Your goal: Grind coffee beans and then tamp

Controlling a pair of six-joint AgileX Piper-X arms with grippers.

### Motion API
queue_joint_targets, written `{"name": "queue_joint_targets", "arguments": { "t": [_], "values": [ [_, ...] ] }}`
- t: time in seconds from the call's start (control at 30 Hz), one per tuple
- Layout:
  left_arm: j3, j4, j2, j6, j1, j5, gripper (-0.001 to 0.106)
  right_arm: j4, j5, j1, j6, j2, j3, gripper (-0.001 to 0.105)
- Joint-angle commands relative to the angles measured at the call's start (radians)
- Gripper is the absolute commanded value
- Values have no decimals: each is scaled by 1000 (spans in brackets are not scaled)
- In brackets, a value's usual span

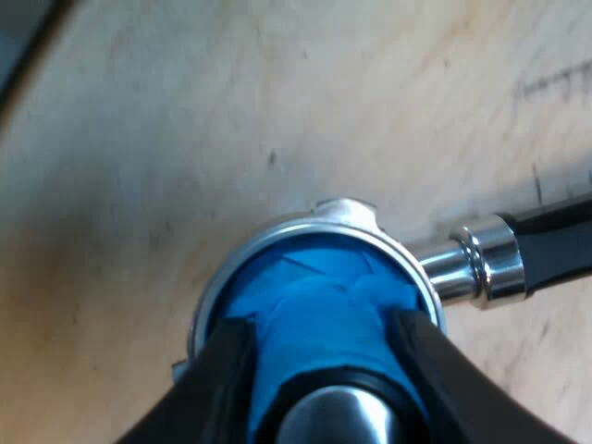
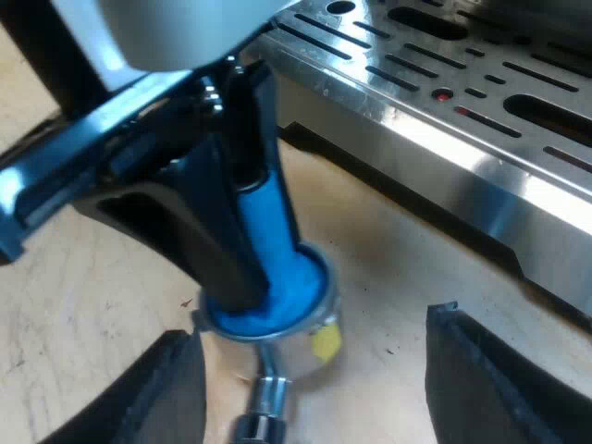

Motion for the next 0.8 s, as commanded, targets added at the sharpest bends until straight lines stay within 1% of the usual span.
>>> {"name": "queue_joint_targets", "arguments": {
  "t": [0.03, 0.2, 0.43, 0.47, 0.63, 0.8],
  "values": [
    [7, 34, -27, -17, -7, -18, 0, -15, -5, 1, -1, -9, -3, 54],
    [7, 35, -78, -25, -7, -19, 0, -15, -5, 1, 2, -9, -3, 54],
    [7, 35, -80, -25, -7, -19, 0, -15, -5, 1, 10, -9, -3, 54],
    [7, 35, -80, -30, -7, -19, 0, -15, -5, 1, 19, -9, -3, 54],
    [7, 35, -80, -60, -7, -19, 0, -15, -5, 1, 19, -9, -3, 54],
    [7, 65, -93, -62, -7, -19, 0, -15, -5, 1, 19, -9, -3, 54]
  ]
}}
